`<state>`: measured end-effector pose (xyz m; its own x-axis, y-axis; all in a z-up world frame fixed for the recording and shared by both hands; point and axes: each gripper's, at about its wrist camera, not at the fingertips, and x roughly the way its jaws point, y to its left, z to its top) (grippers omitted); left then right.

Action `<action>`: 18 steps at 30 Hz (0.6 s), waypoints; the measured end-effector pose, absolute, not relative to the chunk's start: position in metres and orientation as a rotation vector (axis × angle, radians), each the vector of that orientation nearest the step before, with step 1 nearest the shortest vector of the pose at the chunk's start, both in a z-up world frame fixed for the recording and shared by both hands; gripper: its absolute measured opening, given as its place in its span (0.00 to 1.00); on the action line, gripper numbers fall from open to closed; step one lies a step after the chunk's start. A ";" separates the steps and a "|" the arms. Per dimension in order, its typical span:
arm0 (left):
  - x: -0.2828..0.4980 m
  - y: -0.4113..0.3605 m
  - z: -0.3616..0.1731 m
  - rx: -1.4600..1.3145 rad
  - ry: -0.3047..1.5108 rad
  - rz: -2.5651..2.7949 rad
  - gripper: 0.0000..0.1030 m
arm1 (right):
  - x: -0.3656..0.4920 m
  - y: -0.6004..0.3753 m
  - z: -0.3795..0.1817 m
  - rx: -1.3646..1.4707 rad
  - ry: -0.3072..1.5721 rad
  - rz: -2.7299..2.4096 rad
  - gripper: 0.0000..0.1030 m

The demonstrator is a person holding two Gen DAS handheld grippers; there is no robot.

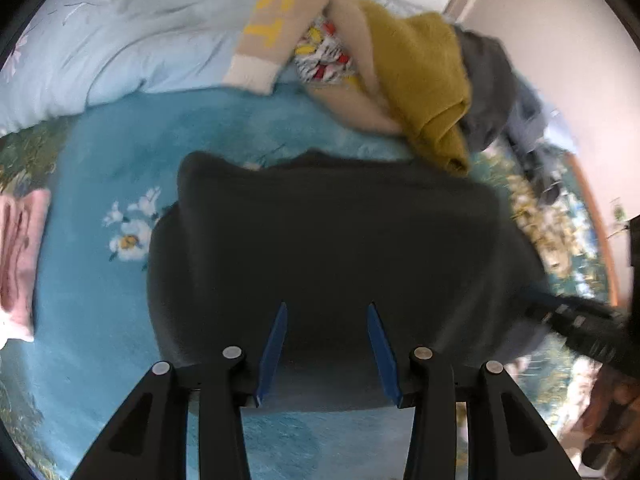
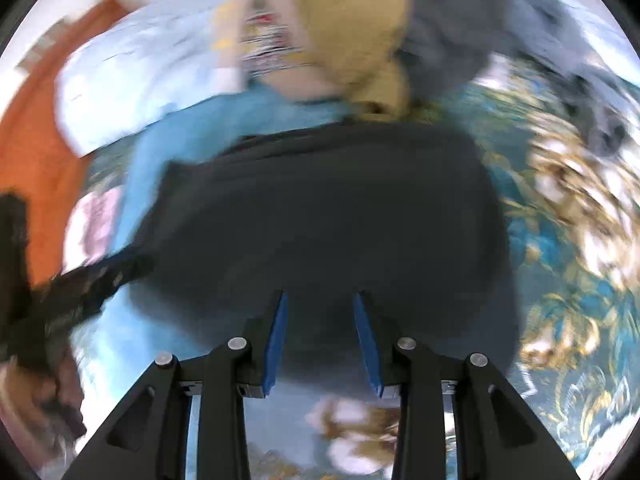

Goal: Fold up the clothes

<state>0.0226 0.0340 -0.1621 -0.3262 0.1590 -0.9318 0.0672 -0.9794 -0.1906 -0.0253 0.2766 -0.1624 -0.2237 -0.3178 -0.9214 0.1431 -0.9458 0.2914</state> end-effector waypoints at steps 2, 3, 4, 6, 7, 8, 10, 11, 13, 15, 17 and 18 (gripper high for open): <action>0.020 0.028 -0.178 -1.814 -0.321 2.511 0.45 | -0.030 0.289 -0.175 1.782 -0.239 -2.248 0.35; 0.018 0.027 -0.187 -1.828 -0.319 2.514 0.45 | -0.034 0.290 -0.187 1.811 -0.252 -2.235 0.35; 0.014 0.029 -0.195 -1.852 -0.284 2.503 0.45 | -0.037 0.288 -0.198 1.833 -0.244 -2.223 0.35; 0.007 0.035 -0.205 -1.881 -0.189 2.494 0.46 | -0.040 0.278 -0.207 1.842 -0.161 -2.227 0.35; 0.004 0.035 -0.206 -1.895 -0.187 2.488 0.46 | -0.042 0.276 -0.209 1.848 -0.152 -2.228 0.35; 0.002 0.035 -0.207 -1.910 -0.197 2.481 0.46 | -0.044 0.277 -0.209 1.858 -0.173 -2.226 0.35; -0.002 0.031 -0.205 -1.936 -0.247 2.467 0.46 | -0.048 0.278 -0.209 1.878 -0.215 -2.222 0.36; 0.000 0.026 -0.198 -1.931 -0.306 2.467 0.46 | -0.049 0.279 -0.207 1.886 -0.248 -2.217 0.36; 0.008 0.015 -0.183 -1.904 -0.432 2.474 0.46 | -0.043 0.286 -0.192 1.861 -0.324 -2.221 0.35; 0.024 0.003 -0.166 -1.847 -0.578 2.482 0.46 | -0.030 0.296 -0.175 1.808 -0.377 -2.247 0.36; 0.048 -0.018 -0.158 -1.800 -0.795 2.499 0.51 | -0.017 0.309 -0.167 1.776 -0.501 -2.240 0.54; 0.061 -0.028 -0.154 -1.774 -0.907 2.504 0.60 | -0.007 0.320 -0.169 1.774 -0.611 -2.220 0.62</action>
